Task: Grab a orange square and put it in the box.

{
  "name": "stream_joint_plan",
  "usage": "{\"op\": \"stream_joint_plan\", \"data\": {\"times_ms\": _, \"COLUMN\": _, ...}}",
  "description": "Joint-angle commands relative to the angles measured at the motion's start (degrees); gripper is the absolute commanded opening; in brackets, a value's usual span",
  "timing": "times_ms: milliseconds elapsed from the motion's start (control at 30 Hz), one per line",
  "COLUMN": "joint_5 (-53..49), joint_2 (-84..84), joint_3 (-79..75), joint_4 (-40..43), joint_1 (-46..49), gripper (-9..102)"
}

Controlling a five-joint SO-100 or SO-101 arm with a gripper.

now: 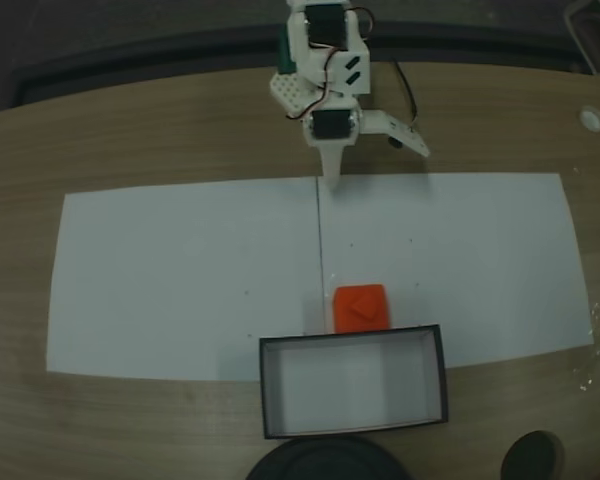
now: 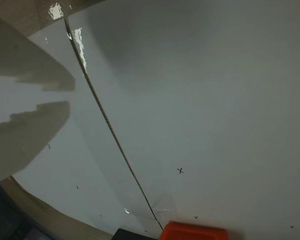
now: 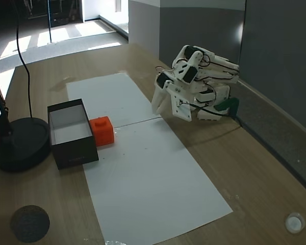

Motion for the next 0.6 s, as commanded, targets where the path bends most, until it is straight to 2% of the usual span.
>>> {"op": "stream_joint_plan", "data": {"times_ms": 0, "joint_5": 0.53, "joint_2": 1.41, "joint_3": -3.78, "joint_4": 0.79, "joint_1": -0.09, "gripper": 0}}
{"op": "stream_joint_plan", "data": {"times_ms": 467, "joint_5": 0.18, "joint_2": 1.41, "joint_3": -3.69, "joint_4": 0.18, "joint_1": -0.44, "gripper": 0}}
{"op": "stream_joint_plan", "data": {"times_ms": 567, "joint_5": -0.09, "joint_2": 1.41, "joint_3": -3.16, "joint_4": -6.24, "joint_1": 0.53, "gripper": 3}}
